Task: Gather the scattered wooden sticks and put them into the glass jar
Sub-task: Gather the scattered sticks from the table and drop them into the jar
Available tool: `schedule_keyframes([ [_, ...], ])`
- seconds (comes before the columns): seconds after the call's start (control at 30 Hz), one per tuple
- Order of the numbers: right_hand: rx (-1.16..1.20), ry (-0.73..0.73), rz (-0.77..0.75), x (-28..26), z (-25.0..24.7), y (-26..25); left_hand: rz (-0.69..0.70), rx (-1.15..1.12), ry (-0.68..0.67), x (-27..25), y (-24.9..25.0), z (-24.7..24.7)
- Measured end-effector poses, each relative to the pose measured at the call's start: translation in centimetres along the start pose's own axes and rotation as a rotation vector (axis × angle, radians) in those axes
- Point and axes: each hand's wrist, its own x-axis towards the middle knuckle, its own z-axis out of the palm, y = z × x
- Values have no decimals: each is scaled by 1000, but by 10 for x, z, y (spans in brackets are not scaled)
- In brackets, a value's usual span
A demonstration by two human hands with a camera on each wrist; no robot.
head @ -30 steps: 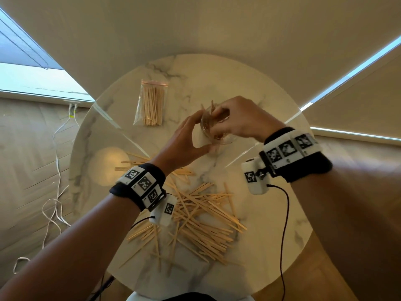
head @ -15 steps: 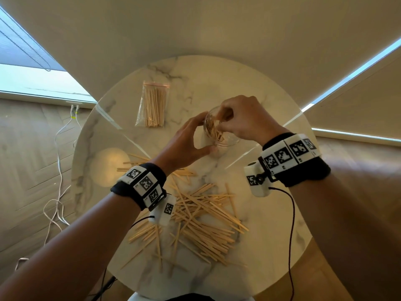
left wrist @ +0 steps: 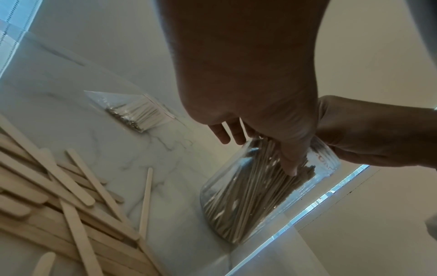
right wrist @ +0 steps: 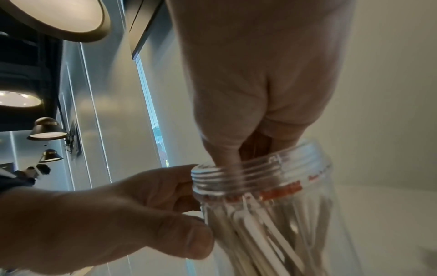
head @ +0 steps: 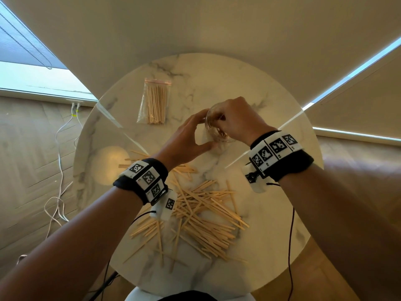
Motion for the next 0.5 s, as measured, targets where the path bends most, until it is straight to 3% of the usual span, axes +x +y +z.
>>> schedule_keyframes([
  [0.1,3,-26,-128,-15,-6,-9,-12,6,-15,-1,-1,-2],
  [0.3,215,187,-180,-100,-15,-22,-168,152,-125,-46,-12,-21],
  [0.37,245,99,-119,-140,9,-20,-213,256,-177,-79,-26,-28],
  [0.5,63,-320,18,-218,99,-24,-134,369,-172,-161,-43,-27],
])
